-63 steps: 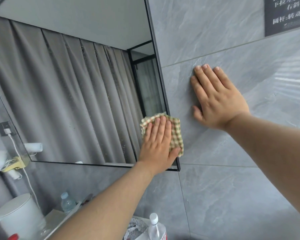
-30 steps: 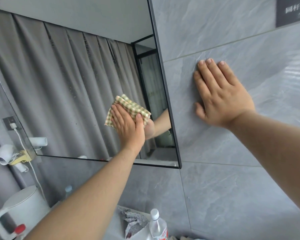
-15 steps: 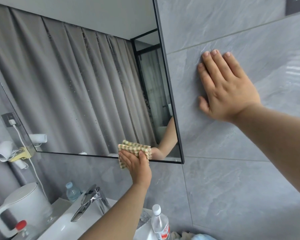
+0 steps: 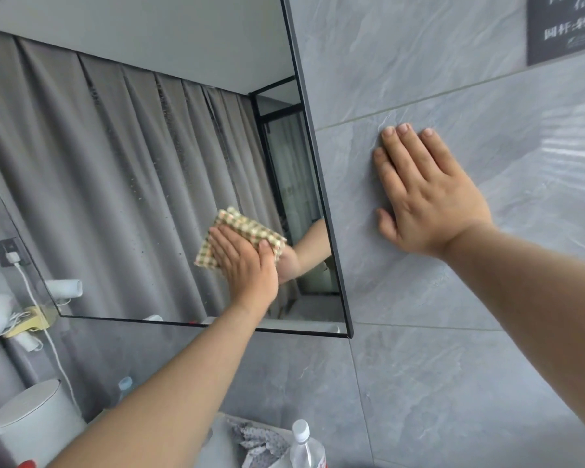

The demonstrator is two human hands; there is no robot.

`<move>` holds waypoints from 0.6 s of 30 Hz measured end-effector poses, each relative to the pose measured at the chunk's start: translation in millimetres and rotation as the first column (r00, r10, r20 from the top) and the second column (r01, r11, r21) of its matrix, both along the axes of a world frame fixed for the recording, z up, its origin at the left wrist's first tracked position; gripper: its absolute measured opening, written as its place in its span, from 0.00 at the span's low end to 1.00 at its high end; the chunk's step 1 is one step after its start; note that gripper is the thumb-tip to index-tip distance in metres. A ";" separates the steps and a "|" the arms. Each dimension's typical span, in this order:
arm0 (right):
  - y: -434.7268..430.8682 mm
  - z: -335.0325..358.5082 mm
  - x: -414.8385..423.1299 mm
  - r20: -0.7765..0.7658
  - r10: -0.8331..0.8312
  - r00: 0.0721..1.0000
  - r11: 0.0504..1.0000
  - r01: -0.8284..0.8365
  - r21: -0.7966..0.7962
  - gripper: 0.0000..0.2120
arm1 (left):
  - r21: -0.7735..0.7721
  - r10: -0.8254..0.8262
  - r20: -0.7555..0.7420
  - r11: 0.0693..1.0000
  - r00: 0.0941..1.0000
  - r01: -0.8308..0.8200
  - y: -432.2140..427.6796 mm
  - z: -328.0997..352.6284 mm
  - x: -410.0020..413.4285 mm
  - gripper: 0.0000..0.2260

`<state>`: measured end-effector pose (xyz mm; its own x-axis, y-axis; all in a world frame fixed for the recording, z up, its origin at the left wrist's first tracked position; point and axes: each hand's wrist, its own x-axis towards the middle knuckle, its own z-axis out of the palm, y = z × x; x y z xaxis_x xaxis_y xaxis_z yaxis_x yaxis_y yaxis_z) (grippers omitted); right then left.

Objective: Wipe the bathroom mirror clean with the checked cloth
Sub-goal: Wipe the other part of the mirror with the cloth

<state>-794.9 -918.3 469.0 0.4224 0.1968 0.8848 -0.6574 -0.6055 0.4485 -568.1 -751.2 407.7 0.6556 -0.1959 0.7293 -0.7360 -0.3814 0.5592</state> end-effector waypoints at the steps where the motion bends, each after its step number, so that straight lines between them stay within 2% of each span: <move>1: 0.0 0.0 0.1 -0.004 0.001 1.000 1.000 -0.001 0.003 0.36 | 0.007 0.007 0.052 1.000 0.999 -0.007 -0.7 8.7 2.3 0.38; 4: 0.5 0.8 -0.2 -0.005 -0.004 1.000 1.000 0.004 0.005 0.36 | 0.004 0.019 0.161 1.000 0.987 -0.020 0.8 12.4 10.7 0.38; 7: 0.3 -0.1 0.0 -0.001 0.008 1.000 1.000 -0.008 0.003 0.36 | -0.019 0.026 0.148 1.000 0.989 -0.023 1.3 -7.1 14.4 0.38; 13: -0.6 -0.4 0.3 -0.004 0.021 1.000 1.000 -0.021 0.006 0.35 | -0.105 -0.009 -0.071 0.995 0.997 0.002 1.4 -65.6 7.4 0.40; 18: -0.8 -0.9 -0.2 -0.006 0.022 1.000 1.000 -0.022 0.007 0.35 | -0.130 -0.030 -0.276 0.992 0.961 -0.006 5.4 -117.1 -2.0 0.43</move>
<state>-795.0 -919.1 468.0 0.4231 0.1996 0.8838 -0.6416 -0.6228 0.4478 -570.1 -745.8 290.6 0.8334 -0.1219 0.5390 -0.5495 -0.2855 0.7852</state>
